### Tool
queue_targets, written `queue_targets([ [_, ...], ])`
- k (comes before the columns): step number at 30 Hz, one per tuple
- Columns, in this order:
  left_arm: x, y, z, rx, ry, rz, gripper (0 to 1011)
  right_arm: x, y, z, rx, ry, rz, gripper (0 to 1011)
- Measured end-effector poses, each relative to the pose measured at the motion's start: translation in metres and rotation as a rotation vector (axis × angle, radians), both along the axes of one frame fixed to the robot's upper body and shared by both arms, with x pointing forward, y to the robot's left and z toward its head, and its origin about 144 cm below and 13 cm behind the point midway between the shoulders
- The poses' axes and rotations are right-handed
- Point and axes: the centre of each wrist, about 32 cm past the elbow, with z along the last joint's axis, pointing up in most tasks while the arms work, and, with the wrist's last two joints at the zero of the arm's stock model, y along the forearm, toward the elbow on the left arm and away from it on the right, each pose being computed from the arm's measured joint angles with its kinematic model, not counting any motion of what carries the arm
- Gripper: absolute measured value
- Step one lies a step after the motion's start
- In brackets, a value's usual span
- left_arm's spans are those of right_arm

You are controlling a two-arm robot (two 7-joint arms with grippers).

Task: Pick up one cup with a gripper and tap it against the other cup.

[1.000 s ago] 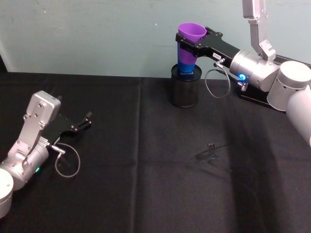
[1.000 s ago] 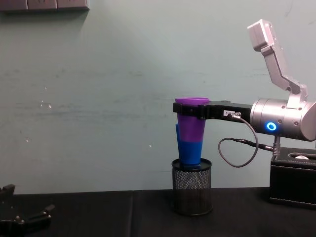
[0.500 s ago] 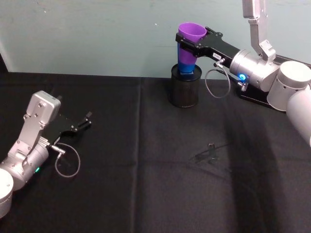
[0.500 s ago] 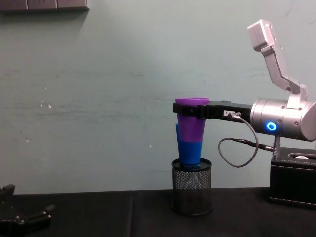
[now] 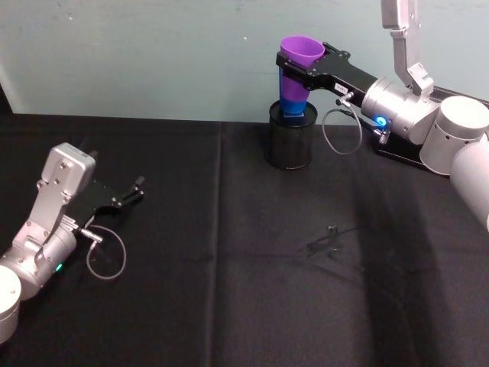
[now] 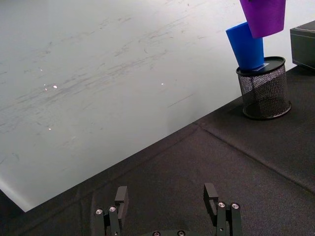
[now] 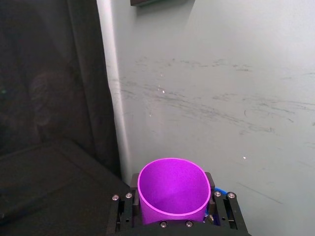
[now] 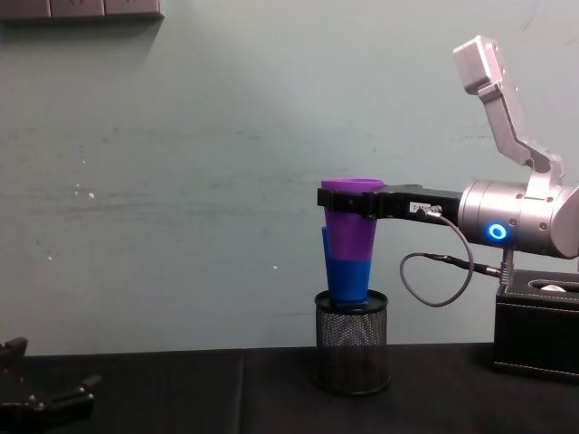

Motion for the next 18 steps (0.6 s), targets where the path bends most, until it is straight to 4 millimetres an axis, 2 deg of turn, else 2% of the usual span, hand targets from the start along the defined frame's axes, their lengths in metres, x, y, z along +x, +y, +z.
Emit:
queue_targets([
  [18,0.0,0.0,0.0,0.0,0.0,0.0,1005,0.0,0.0,0.0,0.0,0.0,0.0,731],
])
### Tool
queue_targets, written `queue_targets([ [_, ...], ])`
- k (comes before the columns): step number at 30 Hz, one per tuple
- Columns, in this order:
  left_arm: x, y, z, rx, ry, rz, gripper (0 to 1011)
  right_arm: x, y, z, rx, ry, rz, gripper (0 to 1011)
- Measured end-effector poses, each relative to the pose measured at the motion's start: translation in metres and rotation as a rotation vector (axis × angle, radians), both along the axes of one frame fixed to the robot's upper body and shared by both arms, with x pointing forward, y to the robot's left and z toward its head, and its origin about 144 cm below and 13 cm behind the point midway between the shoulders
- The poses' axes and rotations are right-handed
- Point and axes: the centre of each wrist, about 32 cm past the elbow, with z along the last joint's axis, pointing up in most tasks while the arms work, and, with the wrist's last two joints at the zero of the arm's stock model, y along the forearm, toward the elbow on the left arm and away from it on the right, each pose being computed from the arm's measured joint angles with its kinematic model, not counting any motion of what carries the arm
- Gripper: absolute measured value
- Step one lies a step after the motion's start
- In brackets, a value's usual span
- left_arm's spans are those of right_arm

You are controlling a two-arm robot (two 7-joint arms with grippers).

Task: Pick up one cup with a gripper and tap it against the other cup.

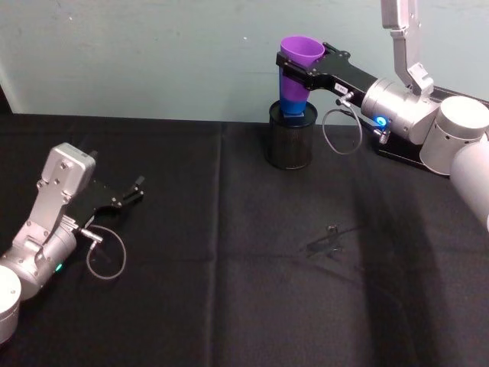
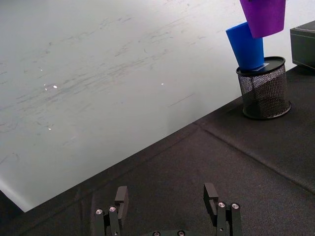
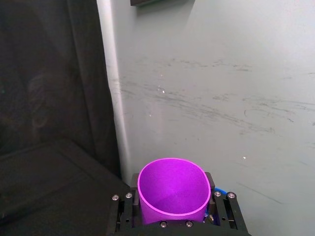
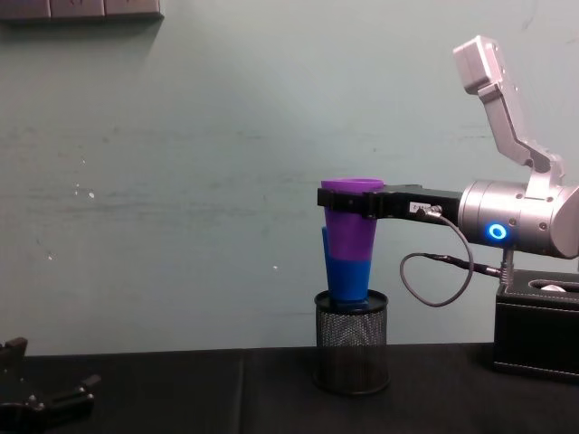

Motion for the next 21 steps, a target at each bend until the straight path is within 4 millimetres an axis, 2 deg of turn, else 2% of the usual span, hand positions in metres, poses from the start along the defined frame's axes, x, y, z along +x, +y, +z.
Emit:
queue_targets([
  [21,0.0,0.0,0.0,0.0,0.0,0.0,1005,0.0,0.0,0.0,0.0,0.0,0.0,732],
])
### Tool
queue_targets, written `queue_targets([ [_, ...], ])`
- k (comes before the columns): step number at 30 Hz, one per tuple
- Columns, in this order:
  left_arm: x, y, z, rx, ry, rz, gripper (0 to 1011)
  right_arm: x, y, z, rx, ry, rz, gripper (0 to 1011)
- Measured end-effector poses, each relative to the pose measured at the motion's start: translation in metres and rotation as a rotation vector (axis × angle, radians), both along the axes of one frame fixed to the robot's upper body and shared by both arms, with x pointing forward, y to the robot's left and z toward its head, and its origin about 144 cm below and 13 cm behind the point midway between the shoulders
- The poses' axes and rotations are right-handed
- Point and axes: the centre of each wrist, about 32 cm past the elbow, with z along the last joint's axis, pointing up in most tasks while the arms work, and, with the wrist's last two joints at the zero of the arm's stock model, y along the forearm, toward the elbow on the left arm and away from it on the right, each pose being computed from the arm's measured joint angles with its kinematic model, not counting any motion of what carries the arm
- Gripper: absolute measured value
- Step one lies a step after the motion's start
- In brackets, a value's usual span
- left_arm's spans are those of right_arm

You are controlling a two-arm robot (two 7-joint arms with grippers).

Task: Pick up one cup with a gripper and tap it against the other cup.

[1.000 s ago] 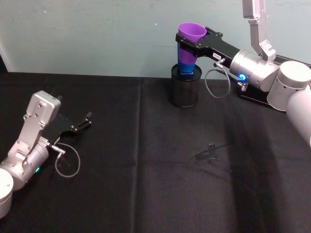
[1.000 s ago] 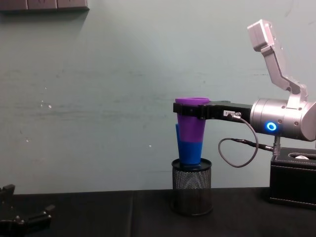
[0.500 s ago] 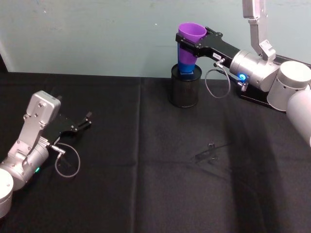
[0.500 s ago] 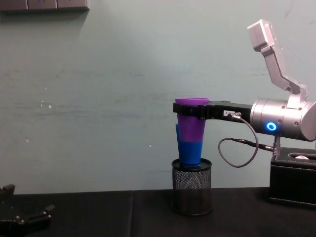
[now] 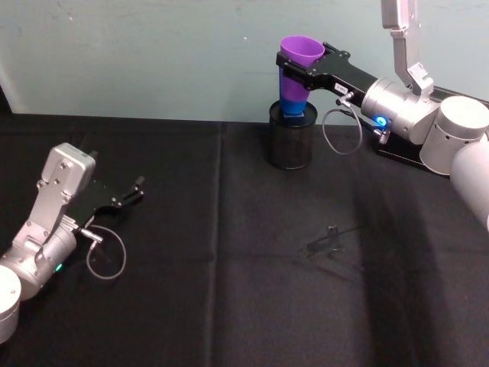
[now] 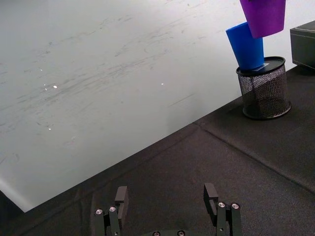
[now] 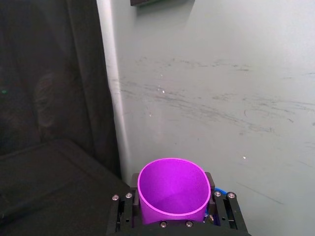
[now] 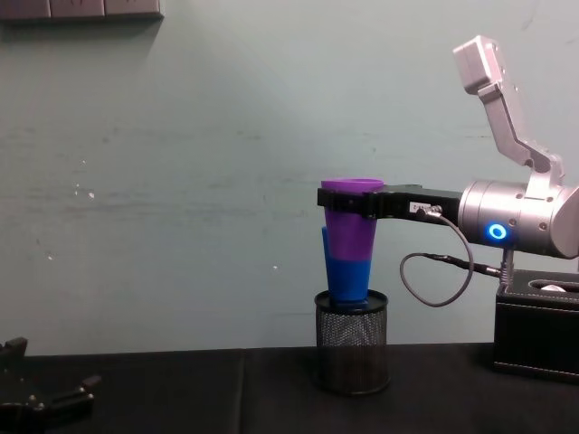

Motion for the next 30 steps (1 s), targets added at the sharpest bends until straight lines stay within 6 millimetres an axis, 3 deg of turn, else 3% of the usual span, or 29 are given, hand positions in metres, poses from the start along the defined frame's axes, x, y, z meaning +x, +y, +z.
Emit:
queue_targets([
  [17,0.0,0.0,0.0,0.0,0.0,0.0,1005,-0.005,-0.002,0.001,0.014,-0.003,0.035,731],
  [30,0.0,0.0,0.0,0.0,0.0,0.0,1005,-0.033,-0.018,0.012,0.029,0.023,0.108,731],
])
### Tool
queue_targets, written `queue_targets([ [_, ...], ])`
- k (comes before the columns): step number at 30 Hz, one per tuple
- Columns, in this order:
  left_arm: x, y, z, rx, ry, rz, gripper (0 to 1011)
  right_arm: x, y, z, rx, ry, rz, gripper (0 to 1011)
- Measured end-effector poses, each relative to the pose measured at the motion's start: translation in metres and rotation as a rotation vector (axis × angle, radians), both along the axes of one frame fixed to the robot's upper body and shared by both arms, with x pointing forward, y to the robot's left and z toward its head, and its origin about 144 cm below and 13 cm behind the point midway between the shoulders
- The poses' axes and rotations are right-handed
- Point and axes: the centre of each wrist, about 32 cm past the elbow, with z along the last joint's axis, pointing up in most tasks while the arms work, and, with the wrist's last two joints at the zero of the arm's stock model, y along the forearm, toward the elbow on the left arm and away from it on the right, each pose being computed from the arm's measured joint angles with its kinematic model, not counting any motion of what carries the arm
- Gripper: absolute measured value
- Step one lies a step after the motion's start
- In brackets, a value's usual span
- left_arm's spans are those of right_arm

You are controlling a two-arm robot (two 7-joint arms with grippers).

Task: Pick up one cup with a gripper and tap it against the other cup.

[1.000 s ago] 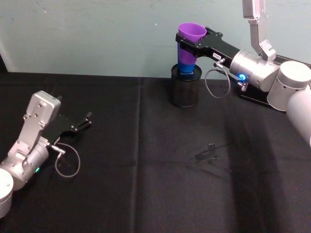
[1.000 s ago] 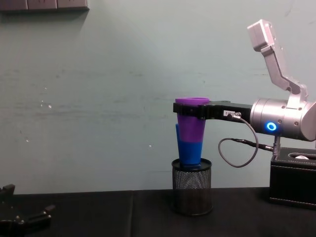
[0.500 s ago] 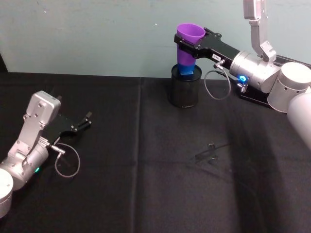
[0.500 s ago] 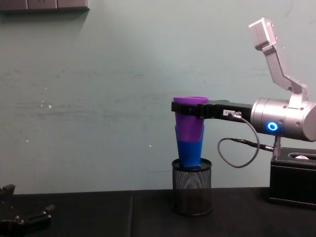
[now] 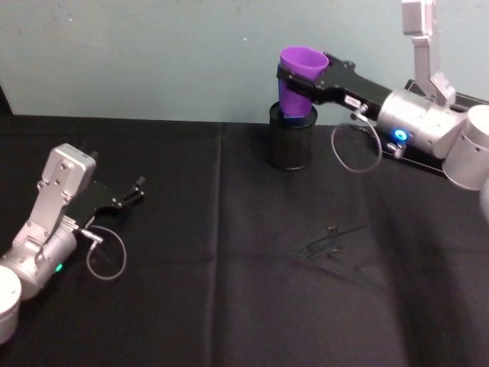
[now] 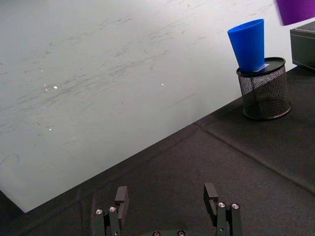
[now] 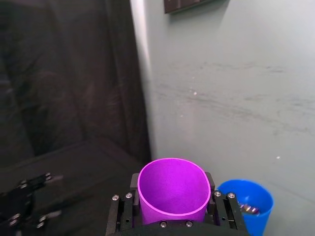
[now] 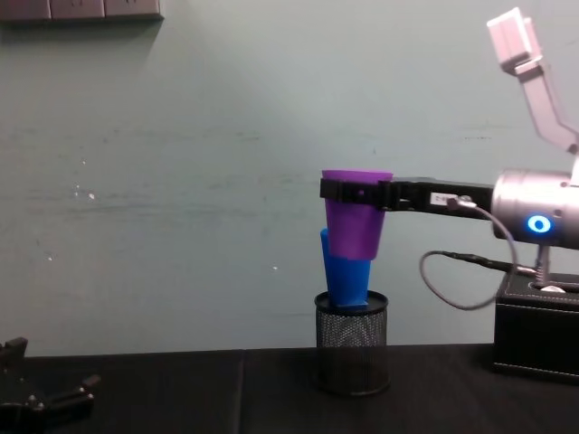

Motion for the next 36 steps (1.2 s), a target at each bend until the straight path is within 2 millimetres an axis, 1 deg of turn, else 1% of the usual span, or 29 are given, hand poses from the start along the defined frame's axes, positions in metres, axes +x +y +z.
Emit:
queue_targets([
  [5,0.0,0.0,0.0,0.0,0.0,0.0,1005,-0.027,-0.013,0.002,-0.021,0.016,0.044,732],
  [7,0.0,0.0,0.0,0.0,0.0,0.0,1005,-0.03,-0.015,0.001,-0.022,0.018,0.047,731],
  [8,0.0,0.0,0.0,0.0,0.0,0.0,1005,-0.041,-0.02,0.001,-0.028,0.022,0.06,732],
  [11,0.0,0.0,0.0,0.0,0.0,0.0,1005,-0.053,-0.025,-0.002,-0.034,0.025,0.072,732],
  [12,0.0,0.0,0.0,0.0,0.0,0.0,1005,-0.06,-0.028,-0.004,-0.038,0.024,0.077,731],
  [15,0.0,0.0,0.0,0.0,0.0,0.0,1005,-0.071,-0.032,-0.01,-0.039,0.025,0.084,732],
  [17,0.0,0.0,0.0,0.0,0.0,0.0,1005,-0.082,-0.036,-0.021,-0.04,0.022,0.087,732],
  [18,0.0,0.0,0.0,0.0,0.0,0.0,1005,-0.082,-0.036,-0.021,-0.04,0.022,0.087,732],
  [19,0.0,0.0,0.0,0.0,0.0,0.0,1005,-0.087,-0.037,-0.028,-0.04,0.018,0.084,731],
  [22,0.0,0.0,0.0,0.0,0.0,0.0,1005,-0.094,-0.04,-0.039,-0.038,0.007,0.075,731],
  [23,0.0,0.0,0.0,0.0,0.0,0.0,1005,-0.094,-0.04,-0.039,-0.038,0.007,0.075,731],
  [28,0.0,0.0,0.0,0.0,0.0,0.0,1004,-0.1,-0.045,-0.059,-0.057,0.003,0.066,732],
  [36,0.0,0.0,0.0,0.0,0.0,0.0,1005,-0.109,-0.047,-0.078,-0.102,0.018,0.067,731],
])
